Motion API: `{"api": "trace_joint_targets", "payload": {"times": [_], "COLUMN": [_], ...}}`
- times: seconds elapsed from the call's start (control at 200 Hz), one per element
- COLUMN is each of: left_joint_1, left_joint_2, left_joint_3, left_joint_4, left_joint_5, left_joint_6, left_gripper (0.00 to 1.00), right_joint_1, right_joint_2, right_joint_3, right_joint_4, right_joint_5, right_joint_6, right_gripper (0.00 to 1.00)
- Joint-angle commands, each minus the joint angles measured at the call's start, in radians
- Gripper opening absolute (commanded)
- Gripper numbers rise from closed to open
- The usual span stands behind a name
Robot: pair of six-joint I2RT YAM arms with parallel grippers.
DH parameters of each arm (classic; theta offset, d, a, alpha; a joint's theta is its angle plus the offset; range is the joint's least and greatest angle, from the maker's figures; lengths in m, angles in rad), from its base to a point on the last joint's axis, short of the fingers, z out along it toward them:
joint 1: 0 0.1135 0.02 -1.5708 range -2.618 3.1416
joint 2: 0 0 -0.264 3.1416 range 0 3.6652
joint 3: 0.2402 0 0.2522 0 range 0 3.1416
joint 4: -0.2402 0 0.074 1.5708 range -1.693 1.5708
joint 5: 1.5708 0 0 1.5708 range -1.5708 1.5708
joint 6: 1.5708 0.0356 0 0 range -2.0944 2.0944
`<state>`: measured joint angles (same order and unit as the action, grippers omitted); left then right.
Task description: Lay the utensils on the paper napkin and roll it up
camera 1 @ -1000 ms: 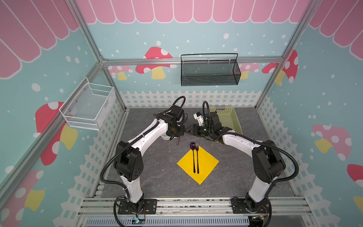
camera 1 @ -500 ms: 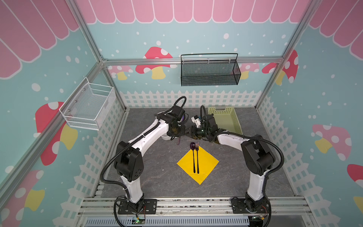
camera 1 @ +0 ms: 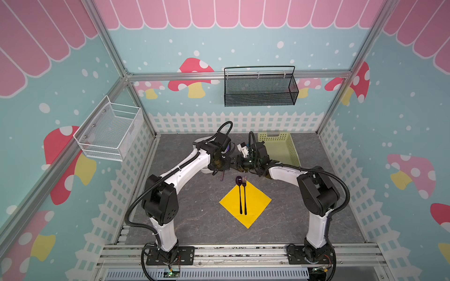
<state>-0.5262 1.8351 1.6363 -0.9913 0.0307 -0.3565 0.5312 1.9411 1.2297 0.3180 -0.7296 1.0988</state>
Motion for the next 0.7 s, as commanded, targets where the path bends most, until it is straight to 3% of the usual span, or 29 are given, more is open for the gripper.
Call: {"api": "trace_joint_targets", "payload": {"times": [0.0, 0.37, 0.695], "left_joint_1": [-0.003, -0.006, -0.009], "left_joint_2": [-0.010, -0.017, -0.015], "left_joint_3": [-0.007, -0.011, -0.011], "left_joint_4": [0.015, 0.018, 0.023], "left_joint_5": [0.006, 0.017, 0.021], "left_joint_6": [-0.006, -0.002, -0.011], "left_gripper": [0.05, 0.05, 0.05], "right_joint_1": [0.003, 0.007, 0.007], "right_joint_2": [-0.008, 0.065, 0.094], "right_joint_3": [-0.001, 0.027, 0.045], "right_joint_4": [0.033, 0.140, 0.154], "right_joint_5": [-0.019, -0.085, -0.089], "right_joint_6": [0.027, 0.127, 0.146], "right_gripper": [0.44, 0.41, 0.27]}}
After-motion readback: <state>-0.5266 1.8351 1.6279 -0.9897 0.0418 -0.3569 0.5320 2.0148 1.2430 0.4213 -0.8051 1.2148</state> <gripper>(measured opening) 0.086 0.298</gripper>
